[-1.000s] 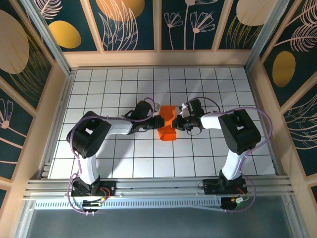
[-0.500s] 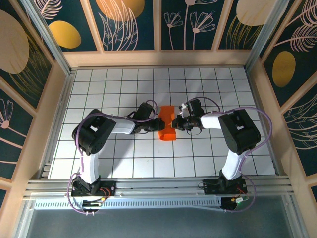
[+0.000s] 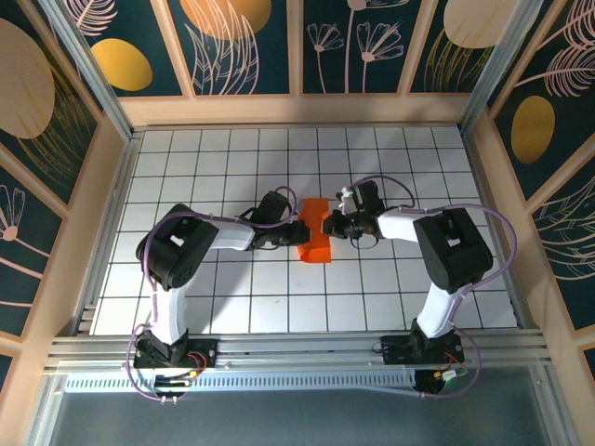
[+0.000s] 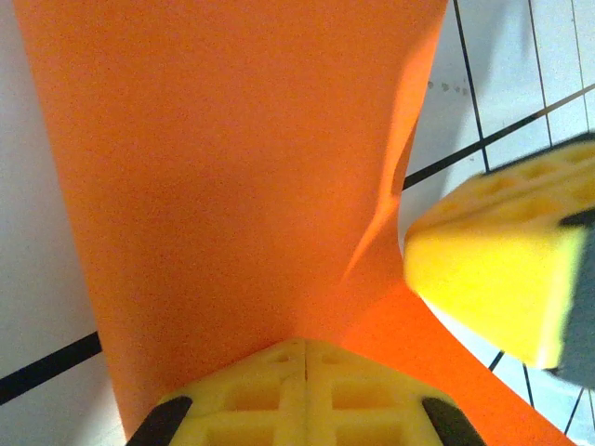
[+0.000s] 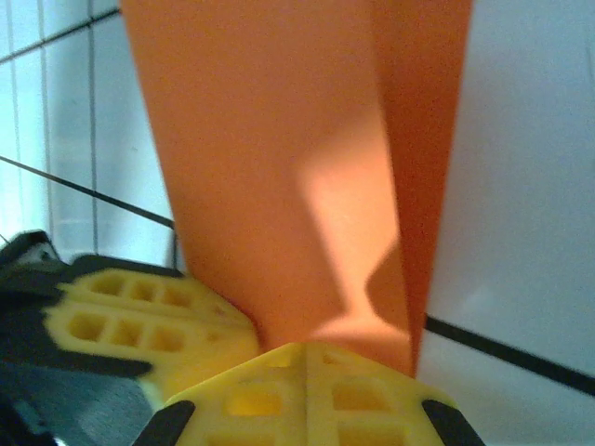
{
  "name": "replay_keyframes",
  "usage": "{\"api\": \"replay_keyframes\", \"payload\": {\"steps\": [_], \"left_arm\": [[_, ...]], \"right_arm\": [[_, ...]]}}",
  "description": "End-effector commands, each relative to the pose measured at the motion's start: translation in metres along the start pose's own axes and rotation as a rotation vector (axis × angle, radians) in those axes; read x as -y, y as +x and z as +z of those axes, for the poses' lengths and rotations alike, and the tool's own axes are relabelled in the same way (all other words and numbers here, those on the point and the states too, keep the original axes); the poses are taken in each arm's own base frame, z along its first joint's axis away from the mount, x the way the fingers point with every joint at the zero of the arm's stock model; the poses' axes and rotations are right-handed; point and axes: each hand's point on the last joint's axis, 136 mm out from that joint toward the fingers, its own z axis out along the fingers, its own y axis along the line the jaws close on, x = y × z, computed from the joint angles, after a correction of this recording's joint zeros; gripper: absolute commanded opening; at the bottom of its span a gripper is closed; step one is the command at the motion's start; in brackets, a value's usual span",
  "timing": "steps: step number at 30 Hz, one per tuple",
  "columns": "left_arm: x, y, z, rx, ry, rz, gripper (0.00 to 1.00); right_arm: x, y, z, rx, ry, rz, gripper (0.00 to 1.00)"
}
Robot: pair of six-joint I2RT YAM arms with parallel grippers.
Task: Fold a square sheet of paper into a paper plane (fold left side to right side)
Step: Hold the square sheet of paper at the center of the table.
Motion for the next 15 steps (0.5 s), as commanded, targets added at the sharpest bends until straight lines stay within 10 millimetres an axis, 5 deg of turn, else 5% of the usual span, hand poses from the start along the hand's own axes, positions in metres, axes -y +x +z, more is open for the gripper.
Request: {"api": "replay_keyframes", "payload": {"steps": [1,9,15], "left_arm": [[-0.027,0.024,0.01,-0.072,-0.092,-0.024,0.0],[-0.027,0.024,0.01,-0.074,-0.091,-0.022,0.0],[-0.024,0.024,0.008,-0.073,-0.081,-0.018,0.0]], "right_arm": [[-0.017,-0.02,0.008,0.036,-0.06,-0.04,0.0],[-0.021,-0.029,0.036,0.012,-0.078,-0.048,0.0],[0.005,-0.02,0.046,-0.022,0.017,0.003,0.0]]}}
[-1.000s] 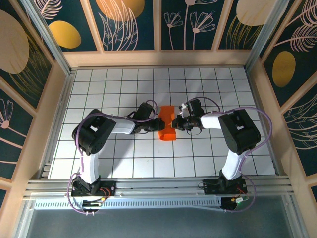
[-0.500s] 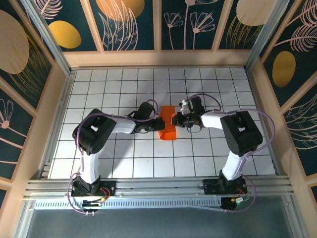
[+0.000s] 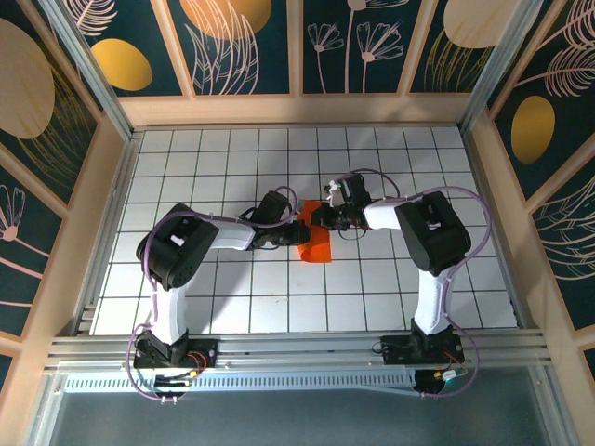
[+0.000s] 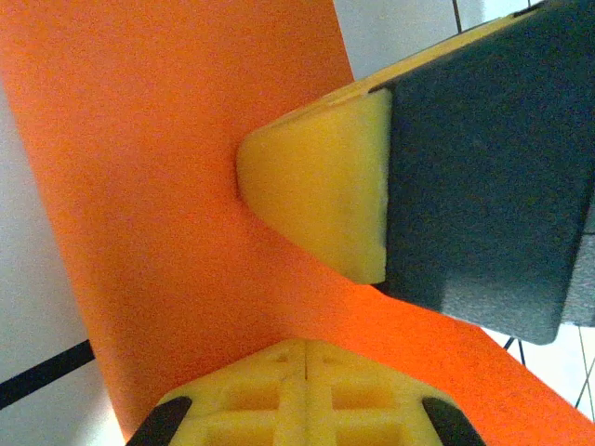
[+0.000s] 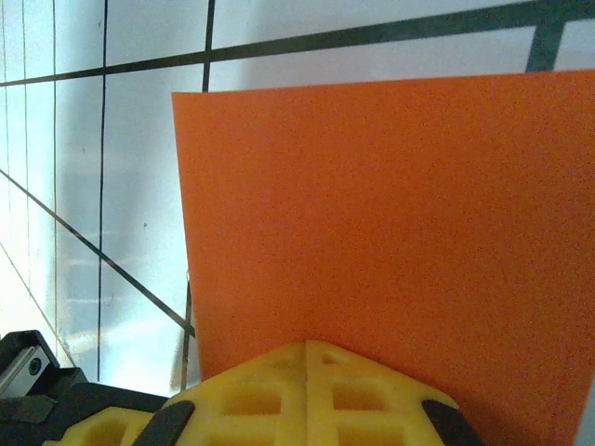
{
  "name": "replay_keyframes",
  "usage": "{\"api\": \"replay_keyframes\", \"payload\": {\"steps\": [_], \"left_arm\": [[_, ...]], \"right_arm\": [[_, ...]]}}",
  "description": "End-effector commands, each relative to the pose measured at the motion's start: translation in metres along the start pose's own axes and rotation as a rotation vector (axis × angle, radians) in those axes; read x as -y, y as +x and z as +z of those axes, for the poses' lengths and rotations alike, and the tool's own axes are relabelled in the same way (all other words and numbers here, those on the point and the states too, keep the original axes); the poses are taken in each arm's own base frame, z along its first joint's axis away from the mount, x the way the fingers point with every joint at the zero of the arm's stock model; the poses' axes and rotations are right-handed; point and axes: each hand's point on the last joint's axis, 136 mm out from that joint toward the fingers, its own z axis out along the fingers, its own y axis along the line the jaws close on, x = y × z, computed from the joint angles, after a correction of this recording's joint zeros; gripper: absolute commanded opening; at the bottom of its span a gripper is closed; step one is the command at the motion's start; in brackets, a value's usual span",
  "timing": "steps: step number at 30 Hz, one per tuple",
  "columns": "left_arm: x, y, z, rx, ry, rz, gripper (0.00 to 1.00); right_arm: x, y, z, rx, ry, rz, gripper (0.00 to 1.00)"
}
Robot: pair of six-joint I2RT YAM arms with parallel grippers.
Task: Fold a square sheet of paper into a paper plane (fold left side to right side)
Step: Hold the square sheet of paper at the center of the table, then first fold the square sheet of paper in half at the center of the table.
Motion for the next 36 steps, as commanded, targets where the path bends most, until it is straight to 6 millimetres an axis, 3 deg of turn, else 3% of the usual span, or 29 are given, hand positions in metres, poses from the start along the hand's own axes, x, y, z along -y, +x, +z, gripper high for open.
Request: {"api": "replay_keyframes", "payload": {"steps": [1,10,19,23,26,33,36], "left_arm": [[-0.023,0.026,0.006,-0.074,-0.08,-0.022,0.0],[-0.023,0.049,-0.011,-0.097,-0.075,-0.035,0.0],[-0.022,0.084,-0.023,-0.144,-0.058,-0.06,0.0],[-0.026,0.091,-0.027,-0.137,-0.06,-0.081,0.0],[-0.02,0.08,-0.03,-0.106,-0.05,-0.09,0.0],[0.002,0.025,-0.043,0.013,0.021,-0.1,0.0],[0.012,0.014,-0.039,0.008,0.041,-0.062,0.0]], "right_arm": [[0.016,0.007,0.006,-0.023,0.072,0.044,0.0],[0.051,0.03,0.003,-0.061,0.186,0.109,0.0],[0.053,0.031,0.0,-0.06,0.2,0.107,0.0],[0.051,0.031,0.0,-0.062,0.191,0.101,0.0],[0.049,0.031,-0.001,-0.061,0.185,0.092,0.0],[0.047,0.03,-0.003,-0.057,0.181,0.086,0.0],[0.046,0.029,-0.003,-0.055,0.179,0.084,0.0]]}}
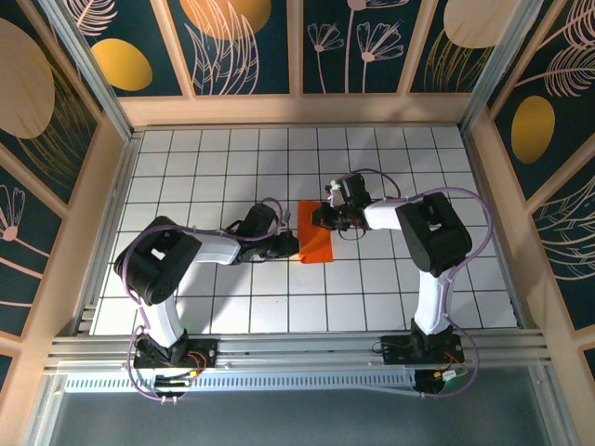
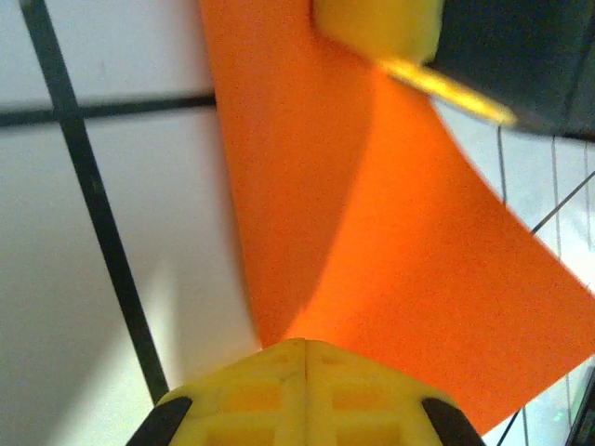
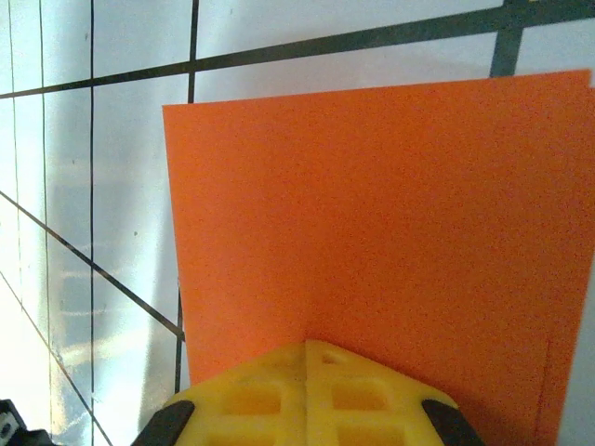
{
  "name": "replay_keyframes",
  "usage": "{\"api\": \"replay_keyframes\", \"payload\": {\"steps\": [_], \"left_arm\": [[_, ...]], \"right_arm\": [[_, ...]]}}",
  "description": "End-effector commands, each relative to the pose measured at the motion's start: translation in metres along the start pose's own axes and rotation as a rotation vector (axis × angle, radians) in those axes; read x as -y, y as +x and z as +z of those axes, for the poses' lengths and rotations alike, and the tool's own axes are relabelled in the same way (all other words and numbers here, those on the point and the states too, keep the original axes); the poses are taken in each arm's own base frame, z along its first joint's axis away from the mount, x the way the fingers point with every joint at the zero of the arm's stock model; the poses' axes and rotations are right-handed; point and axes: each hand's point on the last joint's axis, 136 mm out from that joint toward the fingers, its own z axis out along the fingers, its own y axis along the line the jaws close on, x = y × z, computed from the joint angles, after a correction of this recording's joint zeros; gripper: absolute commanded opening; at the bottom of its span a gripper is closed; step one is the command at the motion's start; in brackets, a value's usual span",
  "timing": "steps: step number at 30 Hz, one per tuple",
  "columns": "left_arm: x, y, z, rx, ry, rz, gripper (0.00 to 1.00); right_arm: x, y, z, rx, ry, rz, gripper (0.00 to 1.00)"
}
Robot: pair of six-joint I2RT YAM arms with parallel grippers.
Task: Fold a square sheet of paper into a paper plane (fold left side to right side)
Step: First fold the square sheet of paper in half at the center of the table.
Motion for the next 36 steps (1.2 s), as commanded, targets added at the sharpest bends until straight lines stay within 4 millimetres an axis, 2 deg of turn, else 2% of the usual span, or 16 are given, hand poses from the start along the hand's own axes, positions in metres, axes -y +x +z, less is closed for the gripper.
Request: {"api": "replay_keyframes", "payload": {"steps": [1,9,16,25,36], "left_arm": [[0.021,-0.017,0.0,-0.002,0.05,0.034,0.0],[0.024,-0.016,0.018,-0.035,0.094,0.033,0.0],[0.026,0.0,0.03,-0.081,0.095,0.046,0.0],[0.006,0.025,0.027,-0.127,0.017,0.049,0.0],[-0.009,0.073,0.012,-0.22,-0.018,0.057,0.0]], "right_arm": [[0.041,0.029,0.0,-0.068,0.148,0.06,0.0],[0.042,0.03,0.001,-0.071,0.151,0.06,0.0],[0.044,0.031,0.002,-0.074,0.159,0.064,0.0],[0.045,0.031,0.002,-0.073,0.166,0.062,0.0],[0.047,0.033,0.002,-0.079,0.173,0.065,0.0]]}}
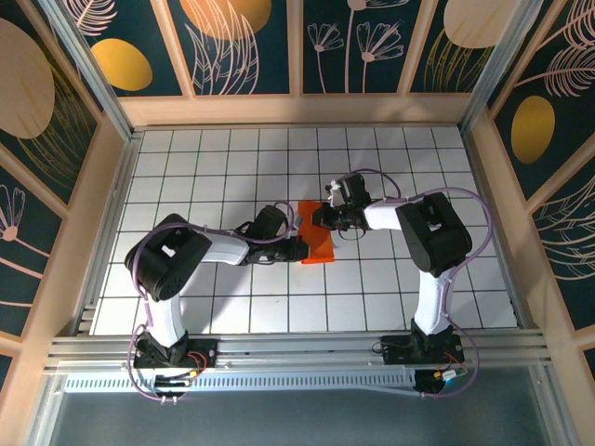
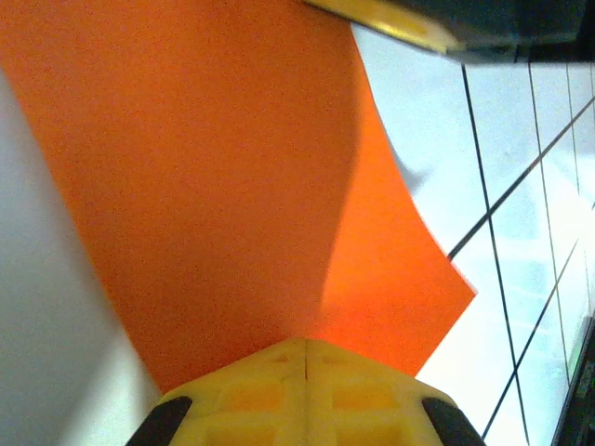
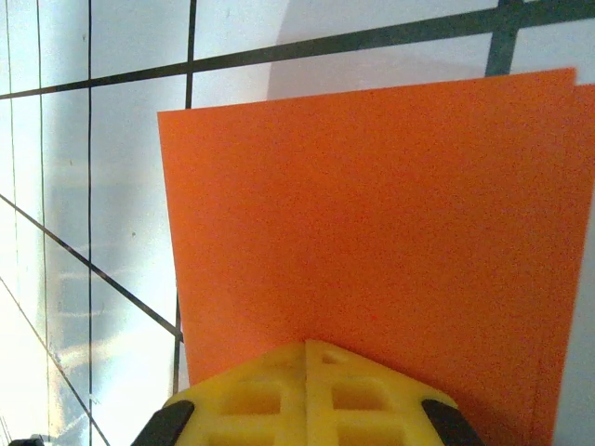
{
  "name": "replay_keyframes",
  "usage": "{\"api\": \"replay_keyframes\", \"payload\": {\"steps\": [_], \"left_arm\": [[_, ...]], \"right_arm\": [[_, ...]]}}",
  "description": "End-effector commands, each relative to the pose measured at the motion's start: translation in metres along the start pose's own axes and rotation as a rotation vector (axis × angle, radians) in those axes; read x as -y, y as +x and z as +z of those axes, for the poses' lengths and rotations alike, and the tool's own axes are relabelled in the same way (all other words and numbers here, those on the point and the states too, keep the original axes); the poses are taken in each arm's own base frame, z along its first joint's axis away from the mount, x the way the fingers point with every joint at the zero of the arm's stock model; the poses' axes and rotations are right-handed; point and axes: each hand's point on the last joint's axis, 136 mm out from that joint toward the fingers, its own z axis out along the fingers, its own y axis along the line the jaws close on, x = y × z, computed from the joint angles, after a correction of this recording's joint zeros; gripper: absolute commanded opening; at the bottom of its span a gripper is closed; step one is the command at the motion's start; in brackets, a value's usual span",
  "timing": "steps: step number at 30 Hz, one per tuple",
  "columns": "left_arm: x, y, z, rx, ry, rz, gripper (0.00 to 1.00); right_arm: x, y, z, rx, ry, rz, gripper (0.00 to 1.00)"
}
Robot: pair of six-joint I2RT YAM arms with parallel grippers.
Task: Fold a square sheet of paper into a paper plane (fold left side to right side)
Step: First fold the square sheet of paper in half at the center of the table.
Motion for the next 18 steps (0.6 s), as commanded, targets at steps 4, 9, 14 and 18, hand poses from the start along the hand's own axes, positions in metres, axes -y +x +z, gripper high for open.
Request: {"api": "replay_keyframes", "payload": {"steps": [4,9,14,18], "left_arm": [[-0.02,0.065,-0.006,-0.165,-0.055,-0.041,0.0],[-0.026,0.078,-0.01,-0.179,-0.068,-0.057,0.0],[-0.012,0.064,-0.019,-0.131,-0.044,-0.045,0.0],[0.013,0.028,-0.035,-0.045,0.01,-0.016,0.0]], "right_arm": [[0.046,0.033,0.002,-0.082,0.168,0.064,0.0],[0.046,0.033,0.001,-0.082,0.167,0.064,0.0],[0.043,0.034,0.001,-0.082,0.157,0.061,0.0],[0.04,0.033,0.0,-0.076,0.152,0.055,0.0]]}}
